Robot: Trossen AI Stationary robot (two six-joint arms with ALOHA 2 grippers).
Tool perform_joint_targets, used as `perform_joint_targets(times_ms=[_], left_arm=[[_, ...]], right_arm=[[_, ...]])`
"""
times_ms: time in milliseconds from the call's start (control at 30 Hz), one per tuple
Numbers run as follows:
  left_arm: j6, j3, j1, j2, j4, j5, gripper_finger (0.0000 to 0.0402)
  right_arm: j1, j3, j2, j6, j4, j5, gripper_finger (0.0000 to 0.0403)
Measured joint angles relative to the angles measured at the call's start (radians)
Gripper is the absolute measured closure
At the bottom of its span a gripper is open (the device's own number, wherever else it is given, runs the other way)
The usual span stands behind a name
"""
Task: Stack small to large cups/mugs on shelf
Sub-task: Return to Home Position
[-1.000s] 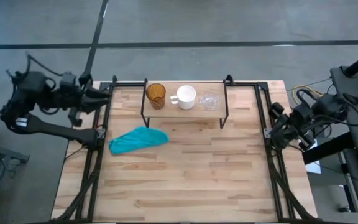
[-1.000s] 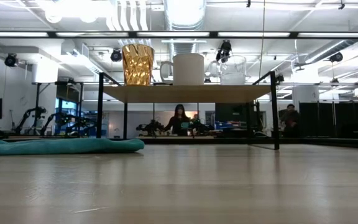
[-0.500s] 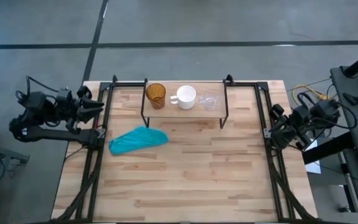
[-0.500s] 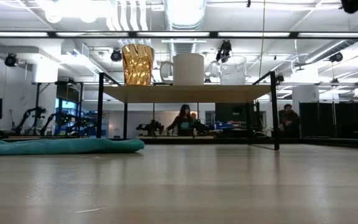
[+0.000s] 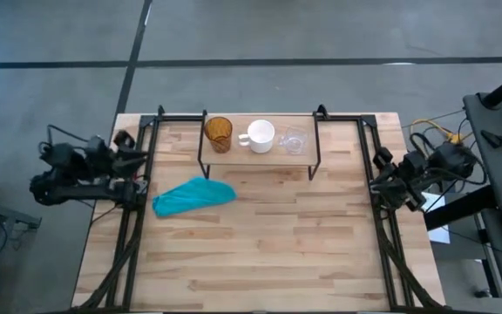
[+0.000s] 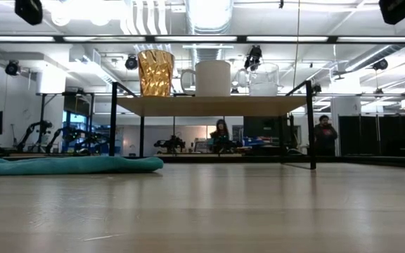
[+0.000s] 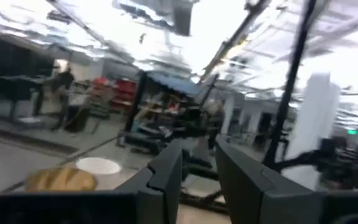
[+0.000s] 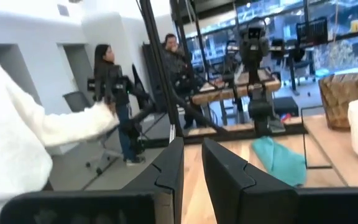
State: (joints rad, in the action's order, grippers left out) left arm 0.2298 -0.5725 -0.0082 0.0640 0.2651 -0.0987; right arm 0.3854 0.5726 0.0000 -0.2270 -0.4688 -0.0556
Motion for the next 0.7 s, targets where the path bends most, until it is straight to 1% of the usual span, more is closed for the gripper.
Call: perform_joint_targets(times_ms=[100,167,267,300,367,500,600,700], left_arm=[[0.0,0.029,0.0,0.008,0.028,-0.02,0.0316],[0.0,0.045,0.0,0.013,-0.021,-0.015,0.0316],[0.0,0.078,0.0,-0.026,-0.052,-0.016,0.0316],[0.0,0.094,0.0,-0.03,-0.081,-0.014,0.0316],[0.004,0.139,0.0,-0.034,-0.088,-0.015,0.0316],[0.042,0.215,0.0,-0.029,-0.18,-0.013,0.0316],[0.077,0.3,0.0,-0.029,-0.24,-0.009,0.0316],[0.079,0.382,0.0,-0.035,-0.366,-0.004,0.0316]], right_arm=[[0.0,-0.015,0.001,0.0,-0.009,-0.006,0.0349],[0.0,-0.021,0.0,-0.001,-0.004,-0.011,0.0349],[0.0,-0.04,0.0,-0.007,0.001,-0.013,0.0349],[0.0,-0.047,0.0,-0.007,0.001,-0.015,0.0349],[0.0,-0.066,-0.001,-0.007,0.026,-0.02,0.0349],[0.0,-0.118,0.0,-0.008,0.066,-0.025,0.0349],[0.0,-0.163,-0.001,-0.008,0.119,-0.026,0.0349],[0.0,-0.209,0.0,-0.008,0.173,-0.025,0.0349]])
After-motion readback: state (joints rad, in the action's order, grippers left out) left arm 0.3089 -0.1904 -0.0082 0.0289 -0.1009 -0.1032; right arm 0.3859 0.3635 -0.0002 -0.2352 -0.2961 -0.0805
